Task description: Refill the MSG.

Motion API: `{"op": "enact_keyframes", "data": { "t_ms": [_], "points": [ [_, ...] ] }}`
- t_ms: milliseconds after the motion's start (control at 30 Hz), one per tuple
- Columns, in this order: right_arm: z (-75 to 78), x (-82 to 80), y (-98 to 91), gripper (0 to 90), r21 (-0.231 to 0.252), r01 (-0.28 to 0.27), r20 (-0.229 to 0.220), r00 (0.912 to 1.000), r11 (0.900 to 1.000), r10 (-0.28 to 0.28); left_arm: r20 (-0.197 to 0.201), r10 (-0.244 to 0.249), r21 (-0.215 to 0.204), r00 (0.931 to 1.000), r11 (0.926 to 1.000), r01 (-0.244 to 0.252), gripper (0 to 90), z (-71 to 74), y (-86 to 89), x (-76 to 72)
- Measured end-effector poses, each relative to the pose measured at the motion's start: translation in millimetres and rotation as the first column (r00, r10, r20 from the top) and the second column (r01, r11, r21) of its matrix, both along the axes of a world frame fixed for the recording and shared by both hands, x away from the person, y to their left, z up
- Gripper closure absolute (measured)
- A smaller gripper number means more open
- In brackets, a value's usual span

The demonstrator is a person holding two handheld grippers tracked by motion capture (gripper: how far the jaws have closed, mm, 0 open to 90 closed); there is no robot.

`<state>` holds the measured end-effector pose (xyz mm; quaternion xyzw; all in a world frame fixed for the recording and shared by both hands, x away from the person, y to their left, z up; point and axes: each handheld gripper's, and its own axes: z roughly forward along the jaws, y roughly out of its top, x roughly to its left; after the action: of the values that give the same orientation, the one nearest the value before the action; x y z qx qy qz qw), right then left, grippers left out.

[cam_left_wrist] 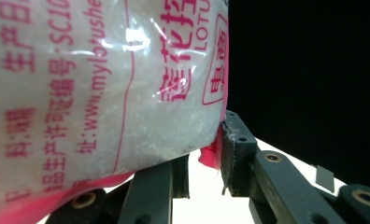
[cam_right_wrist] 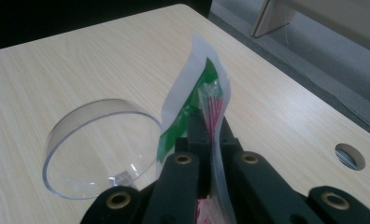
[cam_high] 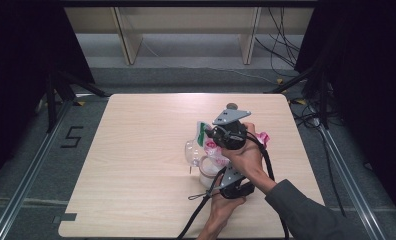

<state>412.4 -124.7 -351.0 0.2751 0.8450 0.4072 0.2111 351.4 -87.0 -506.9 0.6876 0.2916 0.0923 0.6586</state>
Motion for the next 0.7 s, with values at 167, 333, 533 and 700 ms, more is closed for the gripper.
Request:
{"op": "enact_keyframes", "data": {
  "t_ms": [167, 333, 533, 700],
  "points": [
    [0.1, -0.7, 1.4, 90.0, 0.007, 0.009, -0.013, 0.9999, 0.9999, -0.009, 0.009, 0.004, 0.007, 1.0, 1.0, -0.004, 74.6, 0.5, 0.4, 0.1],
    [0.1, 1.2, 0.9, 90.0, -0.006, -0.006, -0.01, 0.9999, 1.0, 0.006, 0.012, 0.006, 0.012, 0.9999, 0.9999, -0.006, 74.6, 0.8, -0.2, -0.2],
    [1.9, 1.1, 1.0, 90.0, -0.011, -0.005, -0.004, 1.0, 0.9999, 0.005, 0.013, 0.001, 0.009, 0.9999, 1.0, -0.001, 74.7, 1.7, 0.1, -0.1],
    [1.9, 0.9, 2.8, 90.0, -0.005, 0.002, -0.019, 0.9998, 1.0, -0.002, 0.013, 0.001, 0.006, 0.9999, 1.0, -0.001, 74.7, 2.3, 0.5, 0.6]
  ]
}}
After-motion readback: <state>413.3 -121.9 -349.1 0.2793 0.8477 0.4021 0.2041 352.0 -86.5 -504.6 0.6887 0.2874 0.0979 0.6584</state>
